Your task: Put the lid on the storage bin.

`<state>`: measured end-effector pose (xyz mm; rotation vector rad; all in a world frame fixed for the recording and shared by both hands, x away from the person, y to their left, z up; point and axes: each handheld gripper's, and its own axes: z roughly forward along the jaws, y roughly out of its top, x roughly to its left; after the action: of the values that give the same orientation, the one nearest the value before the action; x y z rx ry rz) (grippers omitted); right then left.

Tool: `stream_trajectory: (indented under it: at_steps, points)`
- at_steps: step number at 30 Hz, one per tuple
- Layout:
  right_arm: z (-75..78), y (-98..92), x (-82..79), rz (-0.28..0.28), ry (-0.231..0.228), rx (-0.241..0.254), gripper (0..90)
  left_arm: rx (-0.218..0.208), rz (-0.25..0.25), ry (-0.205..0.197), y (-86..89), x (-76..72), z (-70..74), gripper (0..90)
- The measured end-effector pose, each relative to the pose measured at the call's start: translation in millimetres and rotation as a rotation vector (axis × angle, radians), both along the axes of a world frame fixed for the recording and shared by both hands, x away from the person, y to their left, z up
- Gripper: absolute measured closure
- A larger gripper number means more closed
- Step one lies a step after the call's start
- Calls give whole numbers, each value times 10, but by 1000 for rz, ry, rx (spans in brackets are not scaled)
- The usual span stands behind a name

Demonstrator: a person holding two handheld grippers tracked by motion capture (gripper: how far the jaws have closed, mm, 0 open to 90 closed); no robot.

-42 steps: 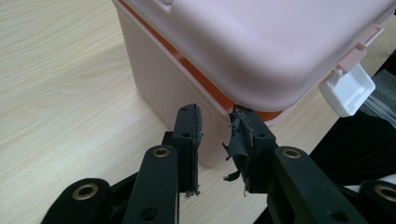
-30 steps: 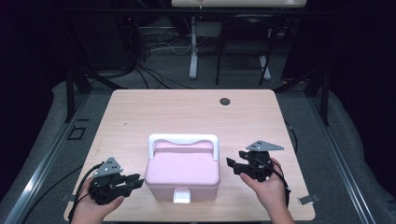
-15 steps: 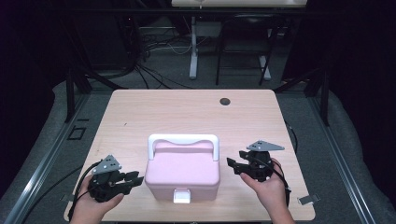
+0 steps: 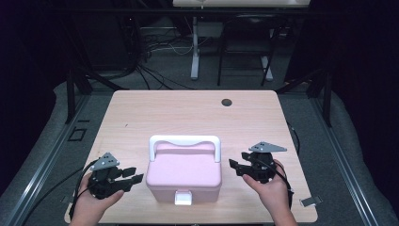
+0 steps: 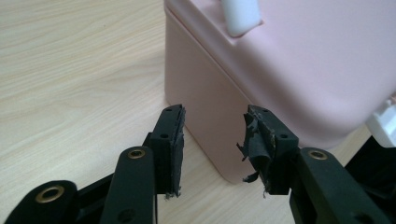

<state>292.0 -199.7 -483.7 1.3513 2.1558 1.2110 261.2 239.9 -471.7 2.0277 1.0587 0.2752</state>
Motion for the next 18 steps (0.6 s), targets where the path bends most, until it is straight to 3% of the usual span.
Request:
stream_trajectory:
  at_steps: [10, 18]
  points:
    - [-5, 3, -1, -1, -1, 1, 419, -31, 40, 6, 44, 121, -60, 554]
    - [-9, -7, 1, -4, 1, -5, 419, -1, 69, 7, 72, 230, -179, 554]
